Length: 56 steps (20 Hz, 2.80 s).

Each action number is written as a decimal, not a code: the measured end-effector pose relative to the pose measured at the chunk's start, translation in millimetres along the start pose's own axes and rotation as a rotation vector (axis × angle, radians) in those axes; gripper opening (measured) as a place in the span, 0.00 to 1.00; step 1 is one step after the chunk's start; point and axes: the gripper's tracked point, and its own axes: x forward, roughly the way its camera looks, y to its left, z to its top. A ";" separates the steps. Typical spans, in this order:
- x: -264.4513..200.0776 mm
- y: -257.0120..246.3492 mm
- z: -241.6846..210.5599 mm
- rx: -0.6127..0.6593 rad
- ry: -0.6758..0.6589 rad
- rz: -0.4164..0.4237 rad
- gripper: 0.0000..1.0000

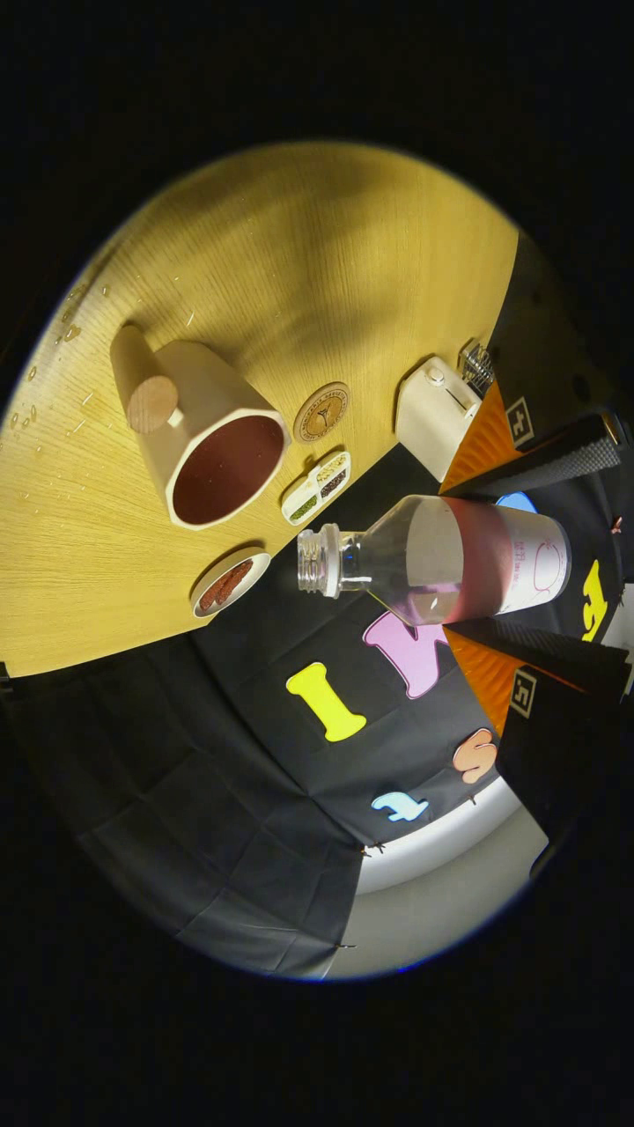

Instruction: Take the bottle from table, then pour the juice into the cup, finally place the bottle on the coaster

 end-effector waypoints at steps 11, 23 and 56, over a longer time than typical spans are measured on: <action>-1.0 -15.8 -10.5 -0.338 0.061 -0.069 0.75; -14.8 -27.7 -21.9 -1.082 0.122 -0.054 0.75; 82.3 20.7 -90.3 -2.223 -0.305 0.134 0.75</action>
